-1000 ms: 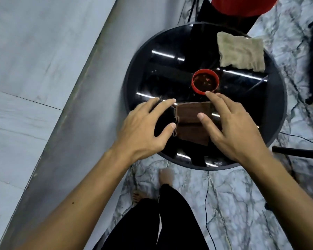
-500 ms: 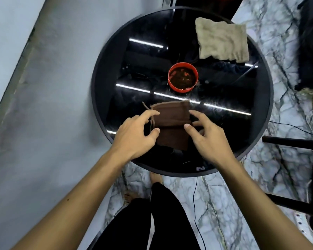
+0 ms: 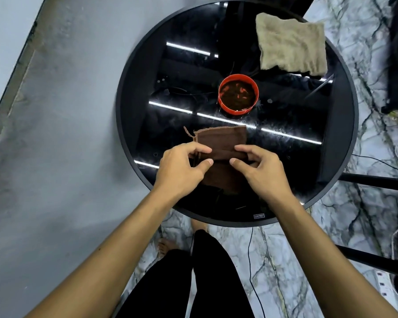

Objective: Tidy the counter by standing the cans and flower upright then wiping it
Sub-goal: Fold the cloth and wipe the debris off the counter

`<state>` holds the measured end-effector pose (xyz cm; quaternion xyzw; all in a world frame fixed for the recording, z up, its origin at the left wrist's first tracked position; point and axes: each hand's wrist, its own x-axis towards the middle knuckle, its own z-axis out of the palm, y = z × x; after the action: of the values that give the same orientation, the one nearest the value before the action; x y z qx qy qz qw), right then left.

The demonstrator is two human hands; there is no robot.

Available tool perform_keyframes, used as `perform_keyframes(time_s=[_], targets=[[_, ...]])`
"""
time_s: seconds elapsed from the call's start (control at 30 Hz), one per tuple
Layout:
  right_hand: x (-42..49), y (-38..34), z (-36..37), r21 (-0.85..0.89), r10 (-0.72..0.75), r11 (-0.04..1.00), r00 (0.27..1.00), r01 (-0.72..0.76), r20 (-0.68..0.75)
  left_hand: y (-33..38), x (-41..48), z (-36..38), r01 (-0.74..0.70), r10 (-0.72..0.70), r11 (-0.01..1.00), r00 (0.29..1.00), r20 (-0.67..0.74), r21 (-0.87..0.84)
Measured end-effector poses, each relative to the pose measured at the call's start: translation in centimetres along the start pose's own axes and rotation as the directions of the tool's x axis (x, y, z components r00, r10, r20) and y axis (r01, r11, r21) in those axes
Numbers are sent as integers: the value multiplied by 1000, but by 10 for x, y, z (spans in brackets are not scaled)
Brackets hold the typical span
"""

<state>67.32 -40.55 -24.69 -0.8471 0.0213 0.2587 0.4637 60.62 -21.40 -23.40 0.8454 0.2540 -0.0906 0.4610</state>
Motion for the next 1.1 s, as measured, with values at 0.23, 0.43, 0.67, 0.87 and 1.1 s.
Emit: perform_keyframes(time_s=[0.23, 0.43, 0.67, 0.87, 1.1], targets=[[2, 2, -5, 30, -59, 998, 997, 61, -49, -1, 4, 2, 7, -11, 996, 999, -39, -90], [-1, -1, -7, 104, -99, 989, 994, 104, -50, 1, 2, -1, 8, -14, 983, 999, -30, -182], [-7, -10, -11, 121, -126, 984, 991, 132, -49, 5, -7, -8, -7, -3, 967, 999, -40, -255], [-19, -27, -13, 180, -204, 963, 979, 201, 2, 3, -24, -22, -14, -12, 949, 997, -80, -316], [-30, -52, -6, 201, -300, 938, 952, 284, 56, 6, -50, -48, -27, -38, 909, 988, -149, -415]])
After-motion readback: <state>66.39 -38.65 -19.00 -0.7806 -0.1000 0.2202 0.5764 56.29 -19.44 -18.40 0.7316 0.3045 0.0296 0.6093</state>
